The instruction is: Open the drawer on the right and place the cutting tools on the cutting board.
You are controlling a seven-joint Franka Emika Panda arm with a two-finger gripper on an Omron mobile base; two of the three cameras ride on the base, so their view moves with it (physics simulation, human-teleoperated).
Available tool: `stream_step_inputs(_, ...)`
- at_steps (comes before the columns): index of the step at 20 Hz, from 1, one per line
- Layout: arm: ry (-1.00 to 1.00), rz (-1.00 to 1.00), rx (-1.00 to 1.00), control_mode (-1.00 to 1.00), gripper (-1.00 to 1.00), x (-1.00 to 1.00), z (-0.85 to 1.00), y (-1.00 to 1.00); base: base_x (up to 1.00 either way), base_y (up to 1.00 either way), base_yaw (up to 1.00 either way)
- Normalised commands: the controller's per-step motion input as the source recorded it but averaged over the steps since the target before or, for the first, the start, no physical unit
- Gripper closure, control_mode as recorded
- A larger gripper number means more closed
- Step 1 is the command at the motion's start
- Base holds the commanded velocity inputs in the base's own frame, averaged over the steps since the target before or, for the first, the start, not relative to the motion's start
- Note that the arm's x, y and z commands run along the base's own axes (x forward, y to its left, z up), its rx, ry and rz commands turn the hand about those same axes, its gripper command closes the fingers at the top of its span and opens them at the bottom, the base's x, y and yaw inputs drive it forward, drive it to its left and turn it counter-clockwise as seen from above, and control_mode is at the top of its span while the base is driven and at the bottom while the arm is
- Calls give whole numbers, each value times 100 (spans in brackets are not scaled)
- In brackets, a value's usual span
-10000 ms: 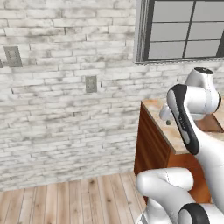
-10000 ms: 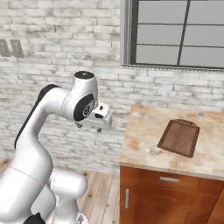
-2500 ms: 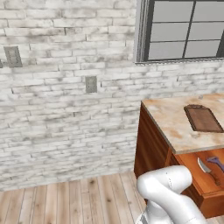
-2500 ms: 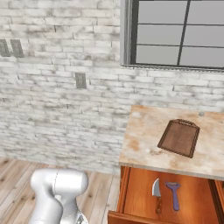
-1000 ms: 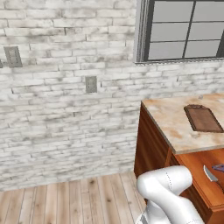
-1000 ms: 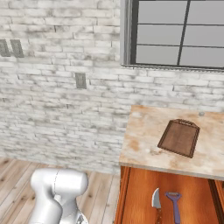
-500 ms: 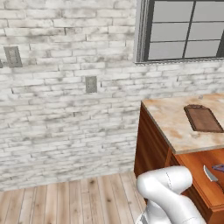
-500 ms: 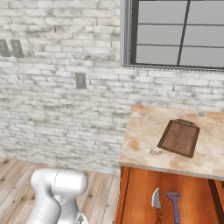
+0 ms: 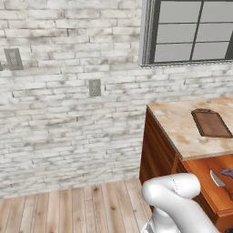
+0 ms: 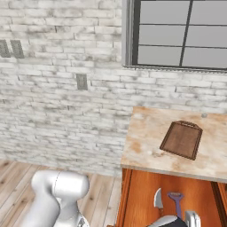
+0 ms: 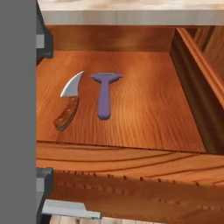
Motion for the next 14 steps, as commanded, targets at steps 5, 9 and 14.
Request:
stream_step_inputs(5, -1, 0, 1, -100, -100, -37, 4, -30, 0, 0, 0)
stream_step_inputs(9, -3, 9, 2, -100, -100, -40, 49, -21, 0, 0, 0)
stream_step_inputs(14, 0, 19, 0, -100, -100, 24, 89, 6, 0, 0, 0)
